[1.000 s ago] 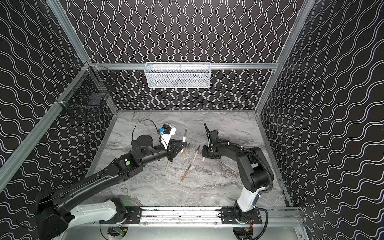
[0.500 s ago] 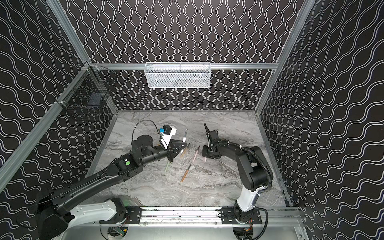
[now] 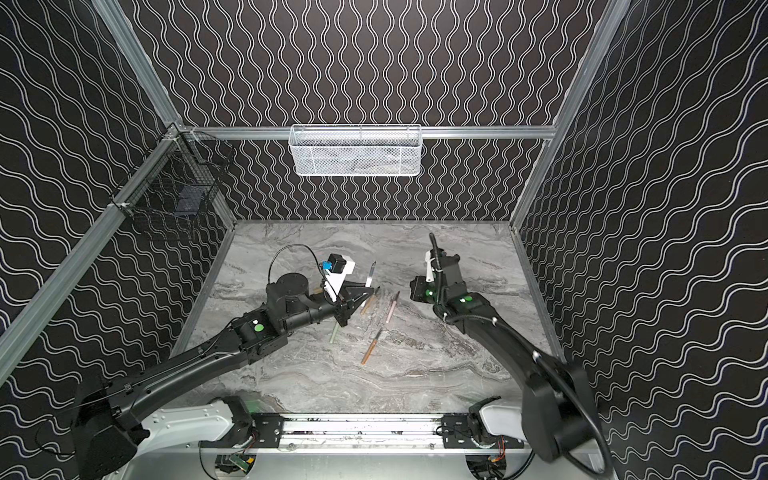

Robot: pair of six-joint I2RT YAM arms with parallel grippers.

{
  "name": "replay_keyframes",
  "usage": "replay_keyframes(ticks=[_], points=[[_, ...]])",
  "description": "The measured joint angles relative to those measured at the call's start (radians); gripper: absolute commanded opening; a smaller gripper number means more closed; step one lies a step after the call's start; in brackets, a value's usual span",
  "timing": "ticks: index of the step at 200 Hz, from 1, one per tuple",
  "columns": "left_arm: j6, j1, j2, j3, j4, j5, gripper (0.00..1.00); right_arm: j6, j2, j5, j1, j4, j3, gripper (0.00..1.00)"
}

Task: Insert the pens into the pen caps
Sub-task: 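Lift the pink cap and carry it above the pen held by the left gripper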

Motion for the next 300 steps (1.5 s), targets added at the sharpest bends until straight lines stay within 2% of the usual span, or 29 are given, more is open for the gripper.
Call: replay_keyframes(ticks=[23, 54, 97, 132, 166, 300], points=[[0.004, 0.000, -0.001, -0.023, 0.033, 0.000, 0.00, -0.007, -0.145, 0.019, 0.020, 0.122, -0.026, 0.13], [0.005, 0.000, 0.008, -0.050, 0.086, 0.002, 0.00, -0.021, -0.247, 0.034, 0.062, 0.282, -0.026, 0.13], [0.006, 0.000, 0.027, -0.057, 0.121, 0.016, 0.00, -0.035, -0.254, 0.037, 0.170, 0.450, 0.008, 0.13], [0.006, 0.000, 0.027, -0.056, 0.127, 0.019, 0.00, -0.089, -0.233, 0.054, 0.271, 0.521, 0.040, 0.12], [0.006, 0.000, 0.026, -0.052, 0.127, 0.026, 0.00, -0.109, -0.222, 0.074, 0.300, 0.534, 0.040, 0.12], [0.006, 0.000, 0.028, -0.047, 0.126, 0.048, 0.00, -0.105, -0.219, 0.070, 0.306, 0.537, 0.015, 0.12]])
